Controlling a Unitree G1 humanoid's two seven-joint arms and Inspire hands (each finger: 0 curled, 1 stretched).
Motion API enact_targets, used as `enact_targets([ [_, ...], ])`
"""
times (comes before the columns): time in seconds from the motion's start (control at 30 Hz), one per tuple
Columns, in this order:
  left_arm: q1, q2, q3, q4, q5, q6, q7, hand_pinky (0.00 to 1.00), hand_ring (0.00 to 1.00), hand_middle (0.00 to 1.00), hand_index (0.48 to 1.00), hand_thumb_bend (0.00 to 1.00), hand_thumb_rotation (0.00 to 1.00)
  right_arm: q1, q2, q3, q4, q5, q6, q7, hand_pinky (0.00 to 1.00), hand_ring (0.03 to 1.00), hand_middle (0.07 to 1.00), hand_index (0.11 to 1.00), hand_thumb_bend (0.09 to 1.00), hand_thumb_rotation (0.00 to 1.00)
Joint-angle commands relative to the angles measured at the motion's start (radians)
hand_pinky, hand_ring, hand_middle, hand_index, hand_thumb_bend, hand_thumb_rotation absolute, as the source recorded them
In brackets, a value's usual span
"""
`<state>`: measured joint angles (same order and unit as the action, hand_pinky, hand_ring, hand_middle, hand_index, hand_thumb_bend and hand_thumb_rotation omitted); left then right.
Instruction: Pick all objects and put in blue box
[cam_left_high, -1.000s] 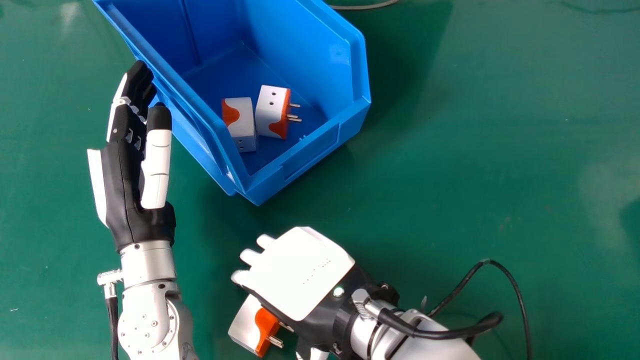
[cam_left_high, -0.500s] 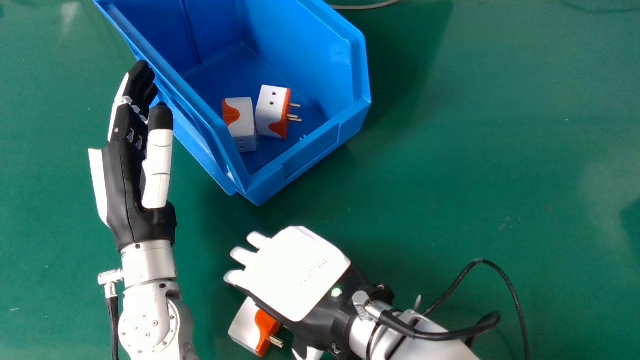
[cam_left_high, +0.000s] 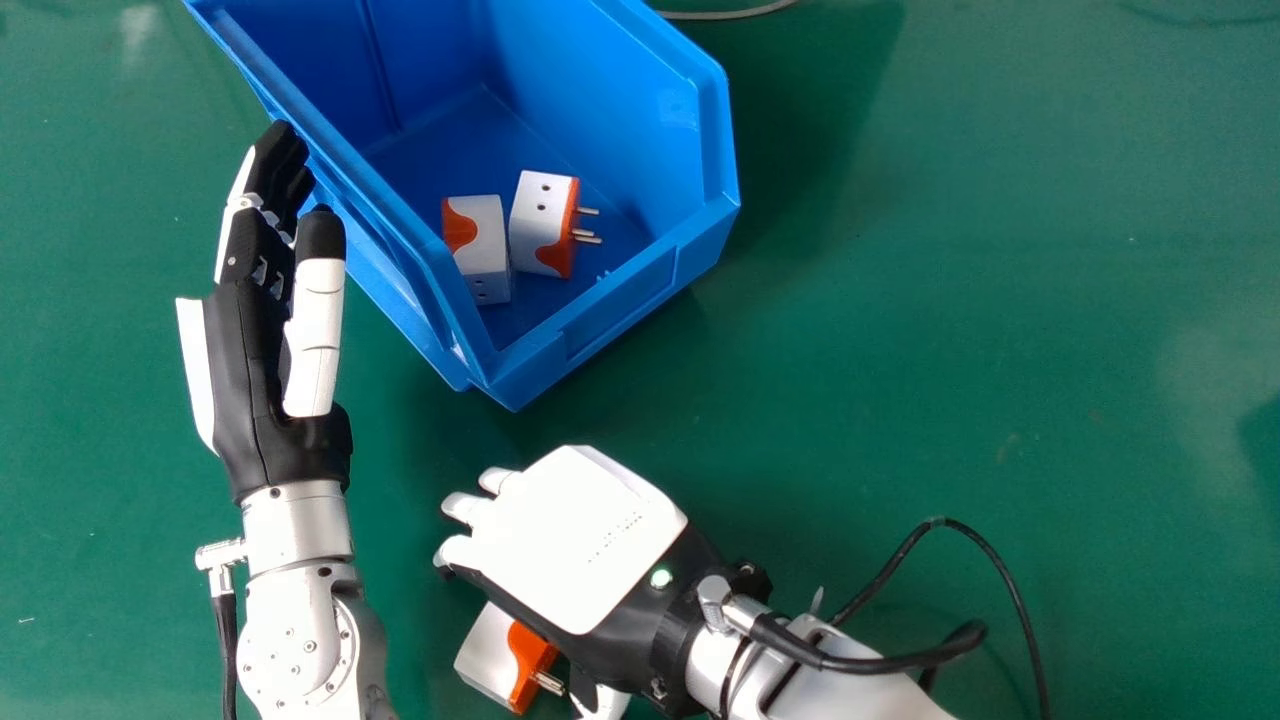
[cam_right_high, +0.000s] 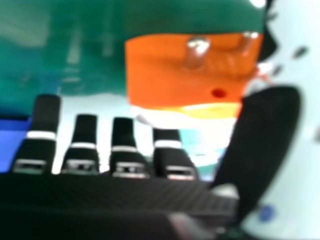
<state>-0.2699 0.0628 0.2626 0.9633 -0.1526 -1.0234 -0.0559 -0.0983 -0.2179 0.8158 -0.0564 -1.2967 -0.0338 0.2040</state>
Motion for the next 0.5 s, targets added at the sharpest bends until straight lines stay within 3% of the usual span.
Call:
enact_targets([
  [0.0,-0.017,-0.001,-0.008,-0.010,0.010,-0.014,-0.009,0.89,0.92,0.91,0.861,0.82,0.78,-0.029,0.034,0.011,0.068,0.001,-0.008,-0.089,0.51,0.677,0.751,0.639,0.653,0.13],
  [0.03,-0.017,-0.001,-0.010,-0.011,0.011,-0.013,-0.008,0.89,0.92,0.91,0.861,0.82,0.78,-0.035,0.037,0.009,0.090,0.017,-0.017,-0.111,0.51,0.677,0.751,0.639,0.653,0.13],
  [0.07,-0.015,-0.001,-0.011,-0.011,0.012,-0.013,-0.006,0.89,0.92,0.91,0.861,0.81,0.77,-0.035,0.045,0.004,0.110,0.036,-0.022,-0.137,0.42,0.579,0.695,0.608,0.628,0.10],
  [0.13,-0.014,0.000,-0.012,-0.013,0.013,-0.012,-0.005,0.89,0.92,0.91,0.861,0.81,0.77,-0.036,0.052,0.001,0.132,0.061,-0.026,-0.164,0.42,0.579,0.695,0.608,0.628,0.10],
  [0.2,-0.013,-0.001,-0.011,-0.013,0.008,-0.012,-0.009,0.89,0.92,0.91,0.862,0.81,0.78,-0.032,0.053,-0.002,0.135,0.084,-0.028,-0.173,0.32,0.453,0.583,0.566,0.590,0.07],
  [0.47,-0.011,0.001,-0.012,-0.008,0.021,-0.018,0.005,0.89,0.92,0.91,0.861,0.81,0.78,-0.041,0.048,0.001,0.128,0.128,-0.033,-0.150,0.21,0.330,0.470,0.520,0.550,0.03],
])
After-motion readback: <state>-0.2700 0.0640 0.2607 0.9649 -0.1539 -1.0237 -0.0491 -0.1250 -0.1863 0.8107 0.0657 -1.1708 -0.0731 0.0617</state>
